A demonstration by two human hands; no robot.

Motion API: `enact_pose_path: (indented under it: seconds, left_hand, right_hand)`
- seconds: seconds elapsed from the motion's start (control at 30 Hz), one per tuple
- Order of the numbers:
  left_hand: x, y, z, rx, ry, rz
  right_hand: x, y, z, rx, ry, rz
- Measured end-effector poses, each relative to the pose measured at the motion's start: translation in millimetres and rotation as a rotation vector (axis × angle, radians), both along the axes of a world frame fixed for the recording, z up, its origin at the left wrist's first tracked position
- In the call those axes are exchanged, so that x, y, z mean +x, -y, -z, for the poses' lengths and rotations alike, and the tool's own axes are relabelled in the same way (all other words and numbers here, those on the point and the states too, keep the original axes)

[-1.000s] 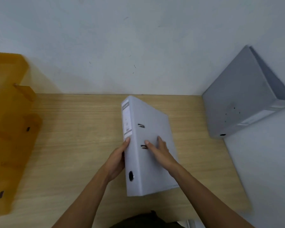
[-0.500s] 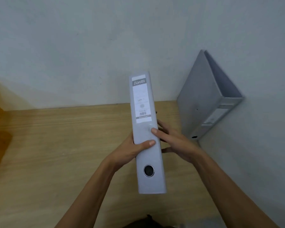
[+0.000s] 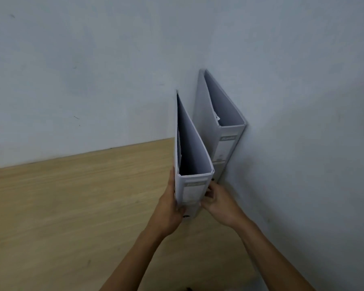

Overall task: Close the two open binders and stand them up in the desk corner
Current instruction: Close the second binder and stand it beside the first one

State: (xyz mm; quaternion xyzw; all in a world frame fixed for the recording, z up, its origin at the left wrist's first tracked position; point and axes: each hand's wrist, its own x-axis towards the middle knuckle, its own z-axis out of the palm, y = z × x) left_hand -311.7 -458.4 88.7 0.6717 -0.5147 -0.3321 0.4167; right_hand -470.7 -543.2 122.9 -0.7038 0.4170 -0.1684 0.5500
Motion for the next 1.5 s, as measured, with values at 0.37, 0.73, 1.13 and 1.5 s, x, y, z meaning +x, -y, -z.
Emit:
enact_pose_path:
  seconds: [0.37, 0.73, 1.13, 1.5]
  left_hand:
    - [4, 56, 9, -0.018, 0.048, 0.021]
    - [12, 101, 10, -0.052, 0.035, -0.001]
    - [29, 123, 19, 0.002, 0.085, 0.04]
    - [27, 124, 13, 0.03, 0.063, 0.008]
  right_hand:
    - [-2, 35, 24, -0.064, 0.039, 0.232]
    - [10, 71, 28, -0.087, -0.065, 0.41]
    - [20, 84, 30, -0.088, -0.075, 0.39]
    - [23, 82, 28, -0.082, -0.086, 0.4]
